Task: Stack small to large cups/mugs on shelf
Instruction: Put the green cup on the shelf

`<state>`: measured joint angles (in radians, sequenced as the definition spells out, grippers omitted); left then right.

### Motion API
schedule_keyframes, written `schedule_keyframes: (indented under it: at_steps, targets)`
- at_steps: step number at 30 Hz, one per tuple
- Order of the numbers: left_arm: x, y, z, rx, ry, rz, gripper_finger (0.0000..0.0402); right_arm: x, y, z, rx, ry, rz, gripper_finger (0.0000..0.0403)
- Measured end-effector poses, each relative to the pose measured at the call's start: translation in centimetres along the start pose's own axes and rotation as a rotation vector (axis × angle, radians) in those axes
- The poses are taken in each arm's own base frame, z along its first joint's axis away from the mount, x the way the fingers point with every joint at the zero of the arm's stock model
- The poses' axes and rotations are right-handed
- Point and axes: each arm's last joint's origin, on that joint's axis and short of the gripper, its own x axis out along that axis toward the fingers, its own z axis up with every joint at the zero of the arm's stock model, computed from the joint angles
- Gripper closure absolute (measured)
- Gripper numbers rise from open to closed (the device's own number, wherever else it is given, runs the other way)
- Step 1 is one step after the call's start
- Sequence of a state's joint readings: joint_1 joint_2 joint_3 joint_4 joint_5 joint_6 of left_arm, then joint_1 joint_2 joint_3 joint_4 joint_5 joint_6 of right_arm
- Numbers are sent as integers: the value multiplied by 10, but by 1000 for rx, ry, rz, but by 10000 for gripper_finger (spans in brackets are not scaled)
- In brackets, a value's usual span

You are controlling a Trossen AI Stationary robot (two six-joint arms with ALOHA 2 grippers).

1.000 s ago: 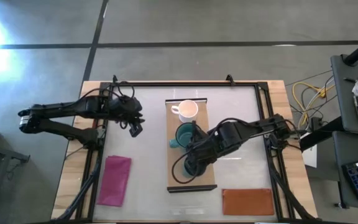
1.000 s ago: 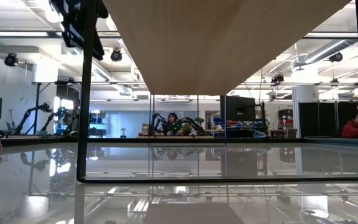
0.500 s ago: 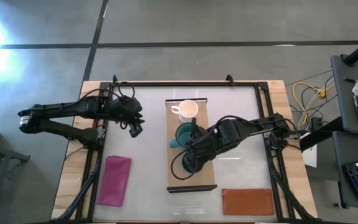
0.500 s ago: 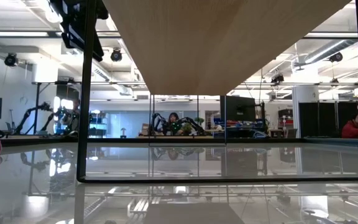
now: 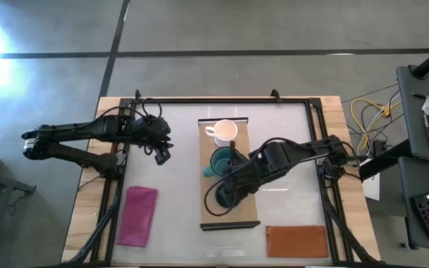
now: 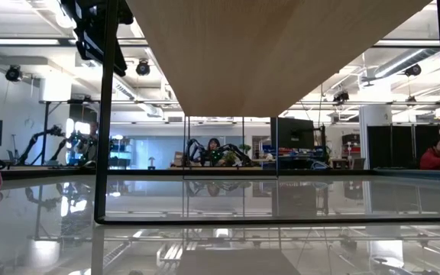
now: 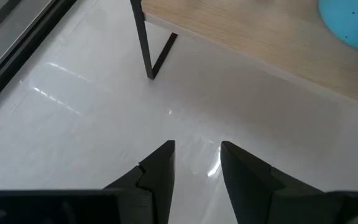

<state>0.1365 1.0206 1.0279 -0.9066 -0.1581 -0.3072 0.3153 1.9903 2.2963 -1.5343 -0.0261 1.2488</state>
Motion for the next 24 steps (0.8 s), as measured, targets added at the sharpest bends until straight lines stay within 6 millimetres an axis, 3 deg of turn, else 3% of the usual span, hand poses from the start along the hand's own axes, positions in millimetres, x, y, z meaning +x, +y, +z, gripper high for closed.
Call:
schedule_keyframes:
  at_steps: [24]
  targets:
    - [0,0,0,1,2,1,287,-3,-2,-2,-45,42,-6,309]
